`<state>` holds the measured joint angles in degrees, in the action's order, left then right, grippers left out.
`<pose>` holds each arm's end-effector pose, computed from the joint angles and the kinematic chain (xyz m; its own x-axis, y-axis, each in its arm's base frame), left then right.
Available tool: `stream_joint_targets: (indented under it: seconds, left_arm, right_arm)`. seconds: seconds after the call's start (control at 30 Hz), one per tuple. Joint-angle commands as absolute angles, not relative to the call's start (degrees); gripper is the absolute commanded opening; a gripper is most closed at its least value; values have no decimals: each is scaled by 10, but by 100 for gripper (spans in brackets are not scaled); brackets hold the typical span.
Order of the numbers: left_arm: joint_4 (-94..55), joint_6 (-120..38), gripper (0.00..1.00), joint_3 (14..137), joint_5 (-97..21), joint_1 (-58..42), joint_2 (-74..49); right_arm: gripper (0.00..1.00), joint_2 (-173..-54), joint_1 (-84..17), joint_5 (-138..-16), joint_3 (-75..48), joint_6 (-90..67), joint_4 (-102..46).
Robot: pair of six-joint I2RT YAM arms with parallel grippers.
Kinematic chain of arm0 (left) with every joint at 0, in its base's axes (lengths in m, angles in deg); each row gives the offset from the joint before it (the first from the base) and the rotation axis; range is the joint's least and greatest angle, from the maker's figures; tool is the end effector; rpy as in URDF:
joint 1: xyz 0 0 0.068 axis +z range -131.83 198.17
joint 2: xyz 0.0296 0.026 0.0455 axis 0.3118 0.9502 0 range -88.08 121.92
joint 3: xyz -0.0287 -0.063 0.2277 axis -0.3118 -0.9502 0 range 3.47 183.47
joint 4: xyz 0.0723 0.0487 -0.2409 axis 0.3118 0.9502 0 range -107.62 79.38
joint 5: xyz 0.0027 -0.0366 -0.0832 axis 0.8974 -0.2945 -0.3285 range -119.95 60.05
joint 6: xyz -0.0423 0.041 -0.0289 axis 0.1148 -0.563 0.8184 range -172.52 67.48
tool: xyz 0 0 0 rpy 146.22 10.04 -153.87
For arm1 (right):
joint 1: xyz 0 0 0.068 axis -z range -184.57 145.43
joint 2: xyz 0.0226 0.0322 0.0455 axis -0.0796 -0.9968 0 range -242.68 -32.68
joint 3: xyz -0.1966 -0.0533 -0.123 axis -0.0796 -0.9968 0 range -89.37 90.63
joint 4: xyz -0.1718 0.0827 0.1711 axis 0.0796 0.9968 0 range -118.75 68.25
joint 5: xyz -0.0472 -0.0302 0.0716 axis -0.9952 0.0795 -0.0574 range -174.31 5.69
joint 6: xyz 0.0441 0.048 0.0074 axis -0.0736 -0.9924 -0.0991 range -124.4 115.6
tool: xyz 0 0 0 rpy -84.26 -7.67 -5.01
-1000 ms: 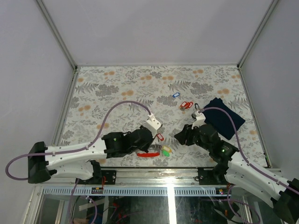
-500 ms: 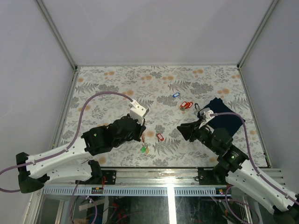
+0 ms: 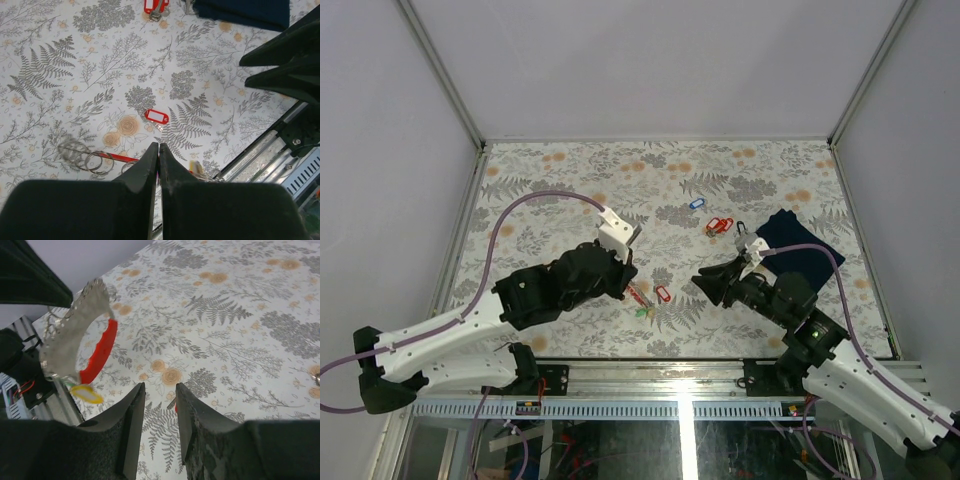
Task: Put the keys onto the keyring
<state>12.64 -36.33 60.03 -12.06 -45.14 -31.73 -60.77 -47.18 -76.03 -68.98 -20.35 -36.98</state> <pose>0.1217 -0.2068 0.3024 -0.4199 0.2442 -0.8741 0.6391 0.7634 -0.0937 0.1343 0.1337 0.2492 -0.2068 0.1792 -0.9618 -0.7479 0.6049 0.2735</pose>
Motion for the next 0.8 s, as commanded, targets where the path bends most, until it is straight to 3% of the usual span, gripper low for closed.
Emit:
stream_joint_targets:
  seconds: [0.0, 0.2, 0.57, 0.77]
  left_arm:
    - [87, -354, 0, 634, -146, -446, -312]
    - [87, -345, 0, 650, -131, -444, -303]
    - [88, -318, 0, 684, -89, -441, -294]
    - [85, -309, 0, 704, -82, -441, -290]
  right_arm:
    - [39, -625, -474, -660, -658, -174, -443]
    - [44, -644, -474, -576, -652, -140, -490]
    - [46, -606, -477, -622, -647, -51, -485]
    - [53, -590, -477, -630, -654, 20, -513]
